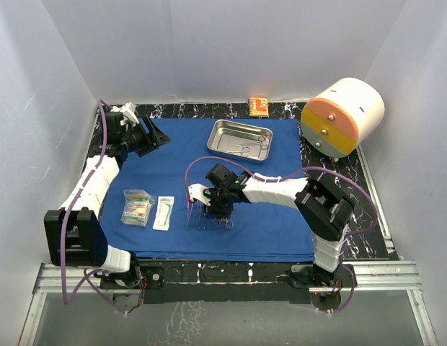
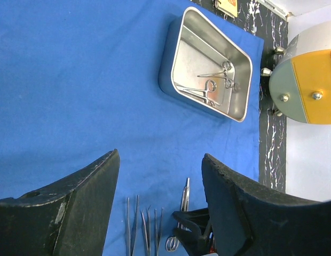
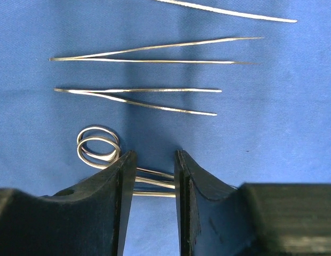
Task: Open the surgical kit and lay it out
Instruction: Adjust the medical item in the surgical kit.
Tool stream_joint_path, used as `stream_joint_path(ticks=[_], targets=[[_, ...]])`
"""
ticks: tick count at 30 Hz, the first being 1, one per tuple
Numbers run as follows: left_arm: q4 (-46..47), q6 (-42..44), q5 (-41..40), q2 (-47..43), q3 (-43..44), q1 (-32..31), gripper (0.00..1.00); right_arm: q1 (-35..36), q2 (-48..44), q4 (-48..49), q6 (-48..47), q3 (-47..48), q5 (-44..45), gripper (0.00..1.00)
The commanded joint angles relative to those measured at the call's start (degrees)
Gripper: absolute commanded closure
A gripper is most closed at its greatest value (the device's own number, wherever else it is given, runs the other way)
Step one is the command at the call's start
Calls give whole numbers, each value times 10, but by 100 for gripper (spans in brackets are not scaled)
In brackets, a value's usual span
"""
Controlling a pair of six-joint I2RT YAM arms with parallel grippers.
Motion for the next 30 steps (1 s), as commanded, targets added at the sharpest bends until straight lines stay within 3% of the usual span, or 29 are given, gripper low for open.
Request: stream_joint_path(ticks=[1, 13, 22, 30], targets=[[8, -5, 14, -30, -8, 6, 38, 4, 3, -39, -17, 17, -7, 67], [8, -7, 14, -30, -11, 9, 38, 4, 1, -54, -23, 31, -15, 68], [10, -8, 14, -30, -13, 9, 38, -1, -28, -1, 32, 47, -22, 61], [10, -9, 15, -30, -15, 9, 38, -61, -63, 16, 71, 59, -75, 60]])
